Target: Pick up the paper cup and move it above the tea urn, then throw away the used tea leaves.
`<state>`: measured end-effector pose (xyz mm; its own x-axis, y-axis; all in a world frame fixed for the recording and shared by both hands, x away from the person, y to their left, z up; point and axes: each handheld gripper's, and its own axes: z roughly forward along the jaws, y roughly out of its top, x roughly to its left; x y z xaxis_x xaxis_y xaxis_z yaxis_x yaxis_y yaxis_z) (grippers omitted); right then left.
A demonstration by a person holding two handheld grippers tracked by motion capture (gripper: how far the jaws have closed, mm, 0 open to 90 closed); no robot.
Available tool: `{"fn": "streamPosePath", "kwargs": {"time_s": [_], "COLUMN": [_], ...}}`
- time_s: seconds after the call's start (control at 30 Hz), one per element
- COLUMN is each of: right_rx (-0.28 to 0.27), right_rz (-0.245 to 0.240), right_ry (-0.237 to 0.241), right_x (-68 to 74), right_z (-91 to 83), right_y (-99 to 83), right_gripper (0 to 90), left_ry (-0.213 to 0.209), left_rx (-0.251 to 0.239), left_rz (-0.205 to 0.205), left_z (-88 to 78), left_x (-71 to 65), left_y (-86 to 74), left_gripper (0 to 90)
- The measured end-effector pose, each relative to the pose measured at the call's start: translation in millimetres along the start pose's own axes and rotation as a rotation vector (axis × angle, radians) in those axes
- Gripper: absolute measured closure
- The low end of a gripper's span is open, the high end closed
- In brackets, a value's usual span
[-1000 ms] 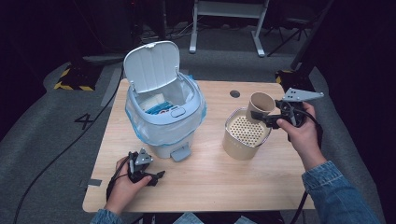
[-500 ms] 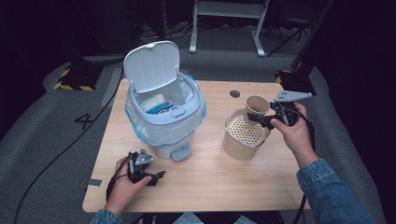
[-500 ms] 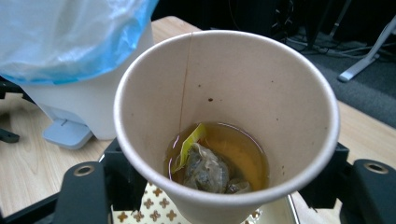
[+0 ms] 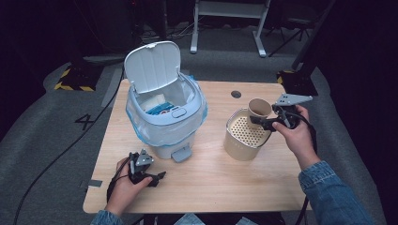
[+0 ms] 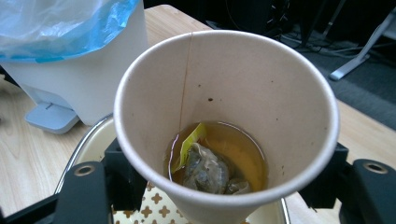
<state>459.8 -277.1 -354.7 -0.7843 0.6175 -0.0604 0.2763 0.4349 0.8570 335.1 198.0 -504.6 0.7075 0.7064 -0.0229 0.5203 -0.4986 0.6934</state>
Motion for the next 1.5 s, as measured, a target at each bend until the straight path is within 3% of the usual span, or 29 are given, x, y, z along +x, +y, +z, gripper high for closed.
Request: {"fn": "streamPosePath", "kwargs": {"time_s": [0.1, 0.13, 0.17, 0.2, 0.23, 0.3, 0.37, 0.4, 0.47, 0.6, 0.63, 0.73, 0.77, 0.8, 0.87, 0.9, 0.93, 1.0, 1.1, 1.17, 1.2, 1.3, 1.33, 1.5], "right_rx": [0.0, 0.01, 0.01, 0.013, 0.013, 0.008, 0.018, 0.029, 0.037, 0.056, 0.056, 0.075, 0.075, 0.091, 0.104, 0.104, 0.128, 0.131, 0.145, 0.156, 0.166, 0.193, 0.21, 0.224], "right_rz": [-0.023, -0.064, -0.064, -0.111, -0.111, -0.215, -0.24, -0.298, -0.357, -0.454, -0.454, -0.568, -0.568, -0.616, -0.672, -0.672, -0.719, -0.766, -0.825, -0.838, -0.881, -0.923, -0.958, -1.026], "right_ry": [-0.011, -0.032, -0.032, -0.058, -0.058, -0.092, -0.104, -0.123, -0.147, -0.187, -0.187, -0.231, -0.231, -0.249, -0.277, -0.277, -0.297, -0.304, -0.325, -0.332, -0.352, -0.364, -0.378, -0.401], "right_x": [1.1, 2.2, 2.2, 3.5, 3.5, 5.4, 6.1, 7.2, 8.3, 10.9, 10.9, 15.5, 15.5, 18.0, 20.8, 20.8, 23.4, 25.0, 26.9, 27.5, 28.8, 29.8, 31.0, 32.6], "right_z": [-2.1, -4.2, -4.2, -6.0, -6.0, -6.8, -7.0, -7.0, -7.1, -8.3, -8.3, -10.3, -10.3, -11.2, -11.7, -11.7, -12.2, -12.1, -11.3, -11.1, -9.8, -8.4, -7.2, -6.1], "right_y": [1.9, 4.5, 4.5, 6.9, 6.9, 7.7, 7.8, 7.7, 7.8, 9.4, 9.4, 12.6, 12.6, 14.1, 14.7, 14.7, 15.3, 15.3, 14.8, 14.7, 13.7, 12.9, 11.3, 8.4], "right_gripper": [31.6, 31.8, 31.8, 32.0, 32.0, 32.4, 32.4, 32.5, 32.6, 32.7, 32.7, 32.9, 32.9, 33.0, 33.0, 33.0, 33.0, 33.0, 33.0, 33.0, 33.1, 33.1, 33.1, 33.1], "left_ry": [0.0, 0.0, 0.0, 0.001, 0.001, 0.0, 0.0, 0.0, 0.0, 0.0, 0.0, 0.0, 0.0, 0.0, 0.0, 0.0, 0.001, 0.001, 0.001, 0.001, 0.001, 0.001, 0.001, 0.001], "left_rx": [0.0, 0.0, 0.0, 0.001, 0.001, 0.001, 0.0, 0.0, 0.0, 0.0, 0.0, 0.0, 0.0, 0.0, 0.0, 0.0, 0.001, 0.001, 0.001, 0.001, 0.001, 0.001, 0.001, 0.001], "left_rz": [0.0, 0.0, 0.0, 0.0, 0.0, 0.0, 0.0, 0.0, 0.0, 0.0, 0.0, 0.0, 0.0, 0.001, 0.001, 0.001, 0.0, 0.0, 0.0, 0.0, 0.0, 0.0, 0.0, 0.0], "left_z": [0.0, 0.0, 0.0, 0.0, 0.0, 0.0, 0.0, 0.0, 0.0, 0.0, 0.0, 0.0, 0.0, 0.0, 0.0, 0.0, -0.1, -0.1, -0.1, -0.1, -0.1, -0.1, -0.1, -0.1], "left_x": [0.0, 0.0, 0.0, 0.1, 0.1, 0.0, 0.0, 0.0, 0.0, 0.0, 0.0, 0.0, 0.0, 0.0, 0.0, 0.0, 0.0, 0.0, 0.0, 0.0, 0.0, 0.0, 0.0, 0.0], "left_y": [0.0, 0.0, 0.0, 0.0, 0.0, 0.0, 0.0, 0.0, 0.0, 0.0, 0.0, 0.0, 0.0, 0.0, 0.0, 0.0, 0.0, -0.1, -0.1, -0.1, 0.0, 0.0, -0.1, 0.0], "left_gripper": [17.0, 17.0, 17.0, 17.0, 17.0, 17.0, 17.0, 17.1, 17.0, 17.0, 17.0, 17.1, 17.0, 17.1, 17.1, 17.1, 17.0, 17.1, 17.0, 17.1, 17.1, 17.1, 17.1, 17.0]}}
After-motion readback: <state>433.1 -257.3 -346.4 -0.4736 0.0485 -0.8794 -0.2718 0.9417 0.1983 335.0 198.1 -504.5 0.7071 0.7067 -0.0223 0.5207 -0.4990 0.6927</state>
